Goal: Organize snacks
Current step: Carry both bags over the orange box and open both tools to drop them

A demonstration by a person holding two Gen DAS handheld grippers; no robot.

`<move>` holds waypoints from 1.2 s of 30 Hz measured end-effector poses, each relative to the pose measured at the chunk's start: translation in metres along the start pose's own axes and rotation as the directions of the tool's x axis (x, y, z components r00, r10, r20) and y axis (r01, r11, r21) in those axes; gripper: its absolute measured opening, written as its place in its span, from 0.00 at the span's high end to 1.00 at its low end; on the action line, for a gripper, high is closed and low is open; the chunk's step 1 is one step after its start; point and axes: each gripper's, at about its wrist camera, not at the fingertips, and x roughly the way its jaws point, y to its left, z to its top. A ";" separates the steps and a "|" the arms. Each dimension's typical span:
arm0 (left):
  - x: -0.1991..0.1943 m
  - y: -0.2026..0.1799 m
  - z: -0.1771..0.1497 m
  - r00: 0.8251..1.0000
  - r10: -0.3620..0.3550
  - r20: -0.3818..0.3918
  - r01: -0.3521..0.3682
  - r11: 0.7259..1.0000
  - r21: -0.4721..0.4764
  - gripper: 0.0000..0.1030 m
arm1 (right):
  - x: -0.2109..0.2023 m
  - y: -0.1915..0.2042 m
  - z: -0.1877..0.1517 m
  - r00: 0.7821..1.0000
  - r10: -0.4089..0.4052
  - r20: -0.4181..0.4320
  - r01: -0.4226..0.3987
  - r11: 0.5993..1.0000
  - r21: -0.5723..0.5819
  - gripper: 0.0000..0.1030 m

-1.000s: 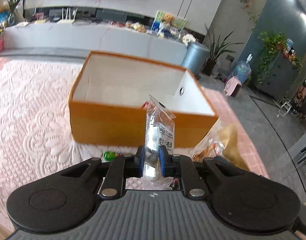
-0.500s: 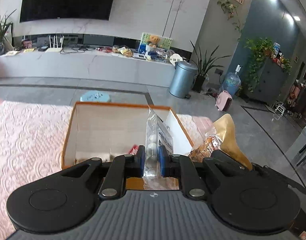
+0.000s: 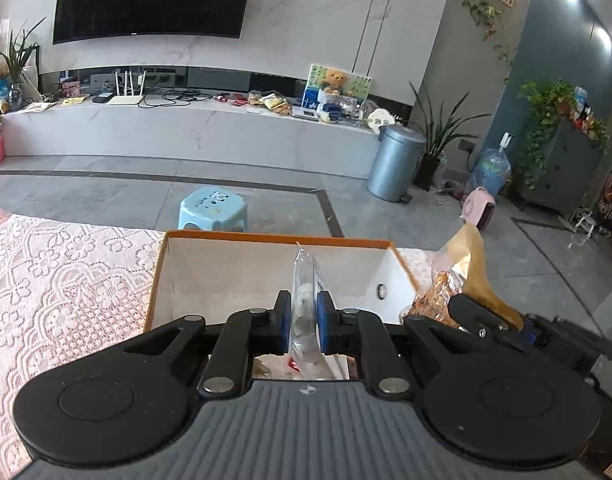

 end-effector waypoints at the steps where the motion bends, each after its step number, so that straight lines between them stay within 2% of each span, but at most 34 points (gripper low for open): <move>1: 0.005 0.001 0.000 1.000 0.004 -0.005 -0.003 1.000 0.005 0.87 | 0.007 0.001 0.000 1.000 -0.004 -0.008 0.003 1.000 -0.013 0.86; 13: 0.059 0.019 -0.013 0.992 0.101 -0.081 -0.098 0.994 0.045 0.87 | 0.085 0.012 -0.015 0.985 -0.058 -0.162 0.034 0.988 -0.147 0.86; 22: 0.078 0.018 -0.031 0.979 0.142 -0.146 -0.127 0.986 0.110 0.87 | 0.125 0.017 -0.030 0.943 -0.167 -0.286 0.087 0.958 -0.272 0.86; 28: 0.079 0.014 -0.029 0.975 0.158 -0.154 -0.134 0.979 0.156 0.87 | 0.139 0.014 -0.041 0.908 -0.194 -0.371 0.092 0.957 -0.275 0.86; 32: 0.077 0.017 -0.026 0.973 0.165 -0.161 -0.142 0.979 0.145 0.85 | 0.140 0.014 -0.039 0.899 -0.207 -0.387 0.099 0.955 -0.280 0.85; 34: 0.075 0.018 -0.026 0.973 0.174 -0.152 -0.152 0.978 0.145 0.84 | 0.135 0.016 -0.038 0.898 -0.199 -0.392 0.098 0.960 -0.262 0.81; 36: 0.071 0.018 -0.025 0.974 0.177 -0.143 -0.155 0.976 0.150 0.78 | 0.132 0.016 -0.038 0.900 -0.196 -0.388 0.099 0.962 -0.256 0.80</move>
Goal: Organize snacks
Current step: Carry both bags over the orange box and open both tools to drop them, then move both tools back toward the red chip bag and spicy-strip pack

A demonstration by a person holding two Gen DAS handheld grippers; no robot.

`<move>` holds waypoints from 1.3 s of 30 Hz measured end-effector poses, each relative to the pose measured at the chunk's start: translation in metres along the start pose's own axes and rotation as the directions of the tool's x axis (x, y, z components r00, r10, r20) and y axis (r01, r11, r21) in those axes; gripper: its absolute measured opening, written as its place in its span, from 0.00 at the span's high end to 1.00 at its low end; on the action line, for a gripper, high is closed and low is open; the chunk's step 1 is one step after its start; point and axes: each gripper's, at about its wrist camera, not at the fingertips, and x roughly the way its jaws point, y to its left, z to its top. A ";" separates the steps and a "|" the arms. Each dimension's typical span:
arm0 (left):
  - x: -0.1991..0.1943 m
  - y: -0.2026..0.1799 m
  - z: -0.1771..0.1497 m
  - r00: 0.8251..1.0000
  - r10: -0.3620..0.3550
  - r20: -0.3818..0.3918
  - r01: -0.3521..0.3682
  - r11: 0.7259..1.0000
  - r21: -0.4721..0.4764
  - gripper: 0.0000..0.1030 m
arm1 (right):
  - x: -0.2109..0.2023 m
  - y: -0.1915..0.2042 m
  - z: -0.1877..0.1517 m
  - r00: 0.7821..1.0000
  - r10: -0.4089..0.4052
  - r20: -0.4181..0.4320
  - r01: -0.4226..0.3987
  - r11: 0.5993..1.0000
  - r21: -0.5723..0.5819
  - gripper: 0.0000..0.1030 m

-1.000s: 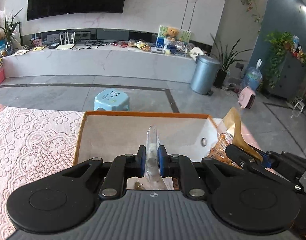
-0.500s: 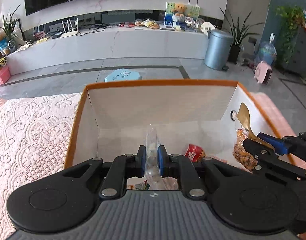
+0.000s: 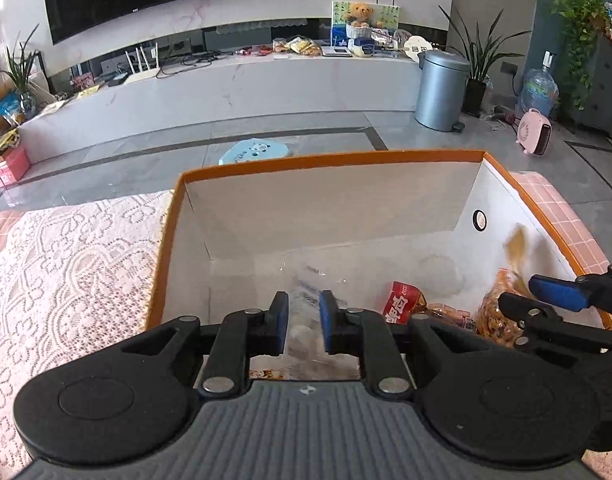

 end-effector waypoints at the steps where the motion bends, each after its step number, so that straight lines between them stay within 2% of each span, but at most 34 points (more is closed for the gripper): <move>1: -0.002 0.000 0.000 1.000 -0.004 0.004 0.004 1.000 0.002 0.76 | -0.002 0.000 0.000 1.000 0.001 0.002 -0.001 1.000 0.000 0.78; 3: -0.007 0.001 0.001 1.000 -0.009 0.015 0.009 1.000 0.005 0.70 | -0.006 0.000 -0.001 1.000 0.007 0.007 -0.007 1.000 0.003 0.71; 8: -0.022 -0.003 0.004 0.999 -0.011 0.045 0.009 1.000 0.029 0.54 | -0.020 -0.001 -0.001 0.999 0.016 0.035 -0.016 1.000 0.013 0.62; 13: -0.041 -0.005 0.003 0.998 -0.014 0.067 0.012 0.999 0.037 0.43 | -0.044 -0.002 0.000 0.996 0.029 0.085 -0.030 0.999 0.013 0.41; 16: -0.055 -0.004 0.002 0.997 -0.027 0.069 0.025 0.999 0.031 0.37 | -0.063 -0.003 -0.002 0.993 0.030 0.116 -0.031 0.999 0.009 0.32; 22: -0.088 -0.003 -0.006 0.994 -0.075 0.078 0.071 0.996 0.053 0.24 | -0.103 -0.006 -0.015 0.990 0.039 0.136 -0.045 0.998 0.039 0.20; 26: -0.114 -0.004 -0.022 0.988 -0.123 0.095 0.117 0.991 0.070 0.22 | -0.130 -0.015 -0.033 0.990 0.060 0.131 -0.073 0.993 0.092 0.16; 28: -0.124 -0.004 -0.030 0.984 -0.148 0.101 0.141 0.987 0.075 0.20 | -0.140 -0.018 -0.046 0.990 0.068 0.125 -0.083 0.989 0.118 0.12; 35: -0.137 -0.010 -0.064 0.972 -0.217 0.086 0.210 0.974 0.079 0.20 | -0.153 -0.030 -0.103 0.996 0.086 0.028 -0.090 0.974 0.210 0.12; 39: -0.124 -0.017 -0.086 0.969 -0.246 0.012 0.245 0.966 0.085 0.20 | -0.142 -0.037 -0.134 0.992 0.096 -0.085 -0.071 0.964 0.257 0.12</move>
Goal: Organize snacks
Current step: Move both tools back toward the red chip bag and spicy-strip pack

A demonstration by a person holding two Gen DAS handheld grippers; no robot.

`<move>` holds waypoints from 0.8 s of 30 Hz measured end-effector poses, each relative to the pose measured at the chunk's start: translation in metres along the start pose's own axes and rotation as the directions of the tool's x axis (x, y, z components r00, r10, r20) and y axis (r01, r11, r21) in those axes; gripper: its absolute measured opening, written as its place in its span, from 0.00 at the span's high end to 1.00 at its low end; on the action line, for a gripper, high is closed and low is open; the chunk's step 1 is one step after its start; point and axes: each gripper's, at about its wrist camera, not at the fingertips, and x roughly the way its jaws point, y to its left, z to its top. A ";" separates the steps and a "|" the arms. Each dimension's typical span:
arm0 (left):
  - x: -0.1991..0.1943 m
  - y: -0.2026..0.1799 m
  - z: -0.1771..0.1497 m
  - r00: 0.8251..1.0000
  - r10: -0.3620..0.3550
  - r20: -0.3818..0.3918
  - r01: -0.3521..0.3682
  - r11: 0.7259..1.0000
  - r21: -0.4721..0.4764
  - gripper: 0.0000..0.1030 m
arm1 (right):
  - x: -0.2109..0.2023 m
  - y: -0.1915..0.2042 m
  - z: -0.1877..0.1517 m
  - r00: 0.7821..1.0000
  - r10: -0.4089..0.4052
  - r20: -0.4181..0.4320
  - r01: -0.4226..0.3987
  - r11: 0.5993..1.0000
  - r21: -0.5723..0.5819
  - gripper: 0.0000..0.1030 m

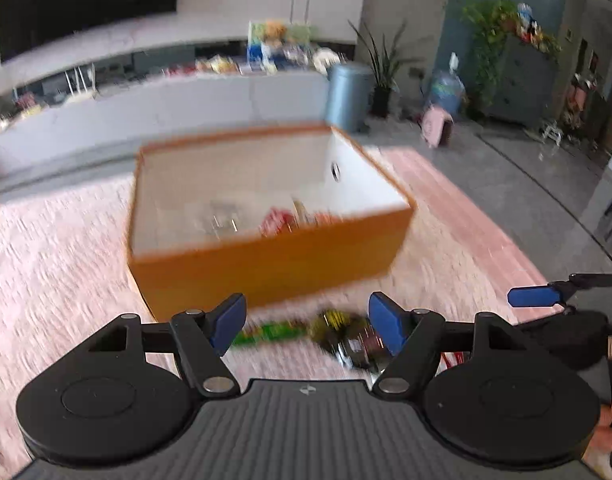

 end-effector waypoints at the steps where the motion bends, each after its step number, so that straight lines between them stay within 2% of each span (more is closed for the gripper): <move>1: 0.003 -0.002 -0.006 1.000 -0.014 -0.018 0.014 1.000 -0.009 0.20 | 0.004 -0.005 -0.005 1.000 0.002 -0.031 -0.001 1.000 0.018 0.12; 6: 0.019 0.001 -0.023 0.994 -0.073 -0.084 0.068 0.996 -0.061 0.20 | 0.014 -0.018 -0.028 0.994 0.047 -0.100 -0.039 0.996 0.079 0.13; 9: 0.024 0.000 -0.031 0.992 -0.064 -0.109 0.058 0.997 -0.059 0.20 | 0.022 -0.025 -0.038 0.988 0.081 -0.135 -0.065 0.991 0.117 0.19; 14: 0.033 0.000 -0.039 0.989 -0.061 -0.136 0.049 0.995 -0.086 0.20 | 0.038 -0.030 -0.035 0.975 0.147 -0.168 -0.117 0.978 0.173 0.19; 22: 0.037 0.004 -0.050 0.987 -0.050 -0.152 0.034 0.994 -0.104 0.22 | 0.060 -0.025 -0.031 0.951 0.178 -0.253 -0.126 0.970 0.206 0.18; 24: 0.037 0.007 -0.050 0.987 -0.047 -0.152 0.030 0.993 -0.110 0.22 | 0.064 -0.022 -0.031 0.948 0.182 -0.260 -0.131 0.971 0.201 0.22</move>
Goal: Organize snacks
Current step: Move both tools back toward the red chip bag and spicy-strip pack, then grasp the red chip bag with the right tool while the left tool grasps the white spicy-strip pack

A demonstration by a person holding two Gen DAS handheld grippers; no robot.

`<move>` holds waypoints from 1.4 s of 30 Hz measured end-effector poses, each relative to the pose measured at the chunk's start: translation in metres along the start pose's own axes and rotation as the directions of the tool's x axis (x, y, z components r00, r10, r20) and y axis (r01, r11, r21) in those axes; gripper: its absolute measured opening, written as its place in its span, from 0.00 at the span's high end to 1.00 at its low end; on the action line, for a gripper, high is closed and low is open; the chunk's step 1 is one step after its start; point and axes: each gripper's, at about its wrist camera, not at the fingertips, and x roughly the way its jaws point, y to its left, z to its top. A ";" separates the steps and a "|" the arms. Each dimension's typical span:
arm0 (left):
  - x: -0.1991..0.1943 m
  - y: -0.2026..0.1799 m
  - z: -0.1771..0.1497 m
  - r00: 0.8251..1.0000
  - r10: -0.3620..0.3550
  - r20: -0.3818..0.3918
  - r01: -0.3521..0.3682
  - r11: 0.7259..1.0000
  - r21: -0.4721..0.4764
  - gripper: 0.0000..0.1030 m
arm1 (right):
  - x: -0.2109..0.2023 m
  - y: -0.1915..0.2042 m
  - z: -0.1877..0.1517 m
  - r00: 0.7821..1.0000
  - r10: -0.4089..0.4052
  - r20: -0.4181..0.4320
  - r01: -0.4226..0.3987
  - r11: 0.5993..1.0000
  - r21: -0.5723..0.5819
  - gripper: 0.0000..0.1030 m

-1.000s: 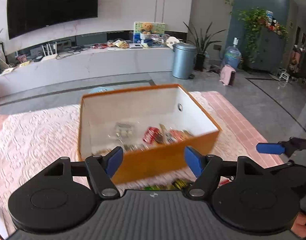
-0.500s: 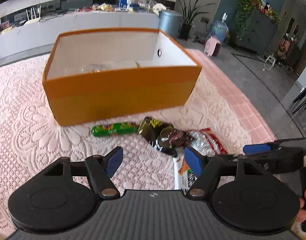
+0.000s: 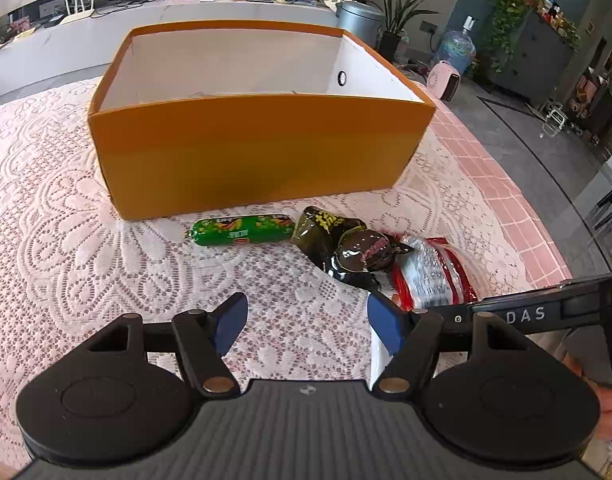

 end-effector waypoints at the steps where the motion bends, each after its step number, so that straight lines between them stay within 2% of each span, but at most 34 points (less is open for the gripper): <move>1: 0.000 0.001 0.000 1.000 0.001 0.000 -0.001 1.000 -0.004 0.22 | 0.001 0.002 0.000 1.000 0.005 -0.004 -0.005 1.000 -0.005 0.30; 2: -0.001 0.003 0.000 1.000 0.003 -0.002 -0.003 1.000 -0.008 0.22 | 0.002 0.003 0.000 1.000 0.011 -0.008 -0.011 1.000 -0.008 0.35; 4: 0.000 0.005 -0.001 1.000 0.006 -0.006 -0.006 1.000 -0.016 0.22 | 0.007 0.004 0.000 0.999 0.023 -0.026 -0.023 1.000 -0.008 0.56; 6: 0.001 0.007 -0.001 1.000 0.007 -0.013 -0.008 1.000 -0.021 0.22 | 0.010 0.006 0.000 0.999 0.023 -0.034 -0.023 1.000 -0.014 0.58; 11: 0.002 0.008 -0.003 1.000 -0.012 -0.017 0.012 1.000 -0.018 0.23 | 0.002 0.009 -0.005 0.999 0.038 0.008 -0.038 0.998 -0.041 0.64; 20: 0.002 0.007 -0.001 0.995 -0.102 -0.007 0.102 0.995 -0.018 0.26 | -0.021 0.007 -0.010 0.998 0.006 0.067 -0.002 0.998 -0.056 0.79; 23: 0.006 -0.001 -0.002 0.991 -0.133 -0.015 0.133 0.991 0.007 0.26 | -0.029 0.002 -0.009 0.997 -0.002 0.080 0.008 0.998 -0.066 0.80; 24: 0.009 -0.005 -0.003 0.990 -0.139 -0.024 0.139 0.990 0.019 0.26 | -0.031 0.001 -0.008 0.997 -0.015 0.082 0.021 0.997 -0.078 0.93; 25: 0.012 -0.009 -0.004 0.989 -0.143 -0.039 0.144 0.989 0.033 0.26 | -0.032 -0.002 -0.008 0.996 -0.030 0.080 0.037 0.996 -0.085 0.97; 26: 0.015 -0.013 -0.004 0.988 -0.147 -0.055 0.149 0.988 0.046 0.26 | -0.032 -0.006 -0.007 0.997 -0.042 0.064 0.047 0.995 -0.084 0.97; 29: 0.026 -0.024 -0.009 0.980 -0.165 -0.108 0.174 0.982 0.071 0.25 | -0.026 -0.018 -0.006 1.000 -0.012 0.003 0.012 0.998 -0.058 0.93; 31: 0.032 -0.030 -0.011 0.975 -0.172 -0.139 0.184 0.980 0.076 0.25 | -0.023 -0.023 -0.005 1.000 -0.005 -0.014 0.005 1.000 -0.020 0.81; 33: 0.038 -0.036 -0.013 0.973 -0.165 -0.160 0.181 0.980 0.088 0.23 | -0.023 -0.027 -0.004 1.000 0.013 0.001 -0.013 1.000 0.005 0.75; 34: 0.039 -0.038 -0.014 0.973 -0.161 -0.165 0.178 0.980 0.094 0.21 | -0.023 -0.028 -0.003 1.000 0.022 0.012 -0.022 1.000 0.018 0.57; 36: 0.042 -0.043 -0.015 0.972 -0.160 -0.174 0.180 0.978 0.106 0.20 | -0.023 -0.031 -0.002 0.999 0.031 0.031 -0.032 0.998 0.054 0.42; 37: 0.044 -0.046 -0.016 0.971 -0.159 -0.179 0.180 0.977 0.112 0.20 | -0.023 -0.034 -0.001 0.999 0.037 0.038 -0.040 0.996 0.077 0.37; 42: 0.053 -0.065 -0.017 0.974 -0.099 -0.203 0.136 0.975 0.175 0.19 | -0.012 -0.045 0.008 0.999 0.050 0.017 -0.053 0.974 0.220 0.27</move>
